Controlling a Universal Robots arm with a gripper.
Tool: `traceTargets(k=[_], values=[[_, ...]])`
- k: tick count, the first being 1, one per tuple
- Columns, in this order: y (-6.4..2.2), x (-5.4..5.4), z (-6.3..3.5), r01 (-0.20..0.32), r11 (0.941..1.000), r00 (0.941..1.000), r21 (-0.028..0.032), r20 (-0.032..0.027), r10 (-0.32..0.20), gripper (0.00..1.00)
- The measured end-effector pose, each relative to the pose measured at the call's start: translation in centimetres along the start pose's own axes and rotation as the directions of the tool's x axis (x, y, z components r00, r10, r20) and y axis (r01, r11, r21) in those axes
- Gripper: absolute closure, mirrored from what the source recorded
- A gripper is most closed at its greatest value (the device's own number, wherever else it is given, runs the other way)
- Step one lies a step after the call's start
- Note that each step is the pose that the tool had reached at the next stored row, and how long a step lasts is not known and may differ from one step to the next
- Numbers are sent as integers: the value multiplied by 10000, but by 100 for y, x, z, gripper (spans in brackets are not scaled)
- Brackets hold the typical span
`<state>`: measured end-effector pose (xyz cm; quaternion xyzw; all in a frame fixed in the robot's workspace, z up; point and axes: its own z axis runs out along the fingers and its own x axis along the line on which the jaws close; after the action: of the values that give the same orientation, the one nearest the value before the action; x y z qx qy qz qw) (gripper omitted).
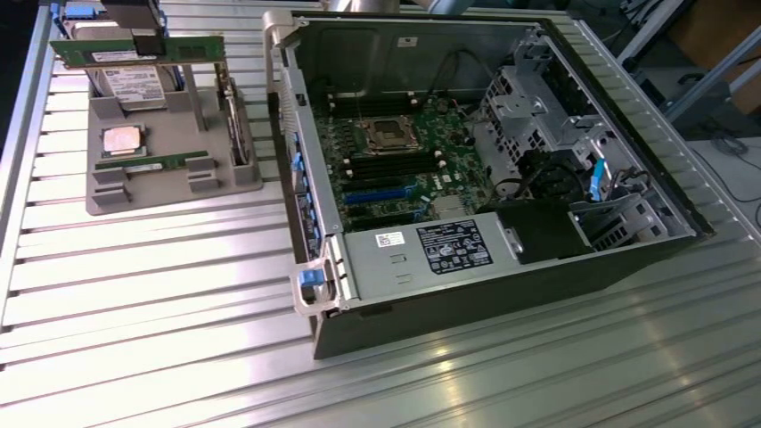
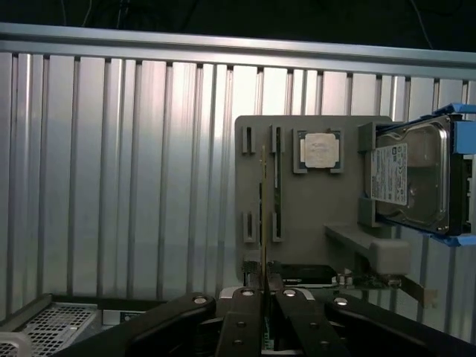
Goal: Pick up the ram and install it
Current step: 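Pick up the ram and move it above insertion slot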
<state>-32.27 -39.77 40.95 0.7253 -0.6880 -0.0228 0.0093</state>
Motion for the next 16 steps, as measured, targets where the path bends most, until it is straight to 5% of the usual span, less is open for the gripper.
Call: traceTargets(k=[16], values=[[-379,20,-18,-3,10000,10000,-2,-48,3,87]])
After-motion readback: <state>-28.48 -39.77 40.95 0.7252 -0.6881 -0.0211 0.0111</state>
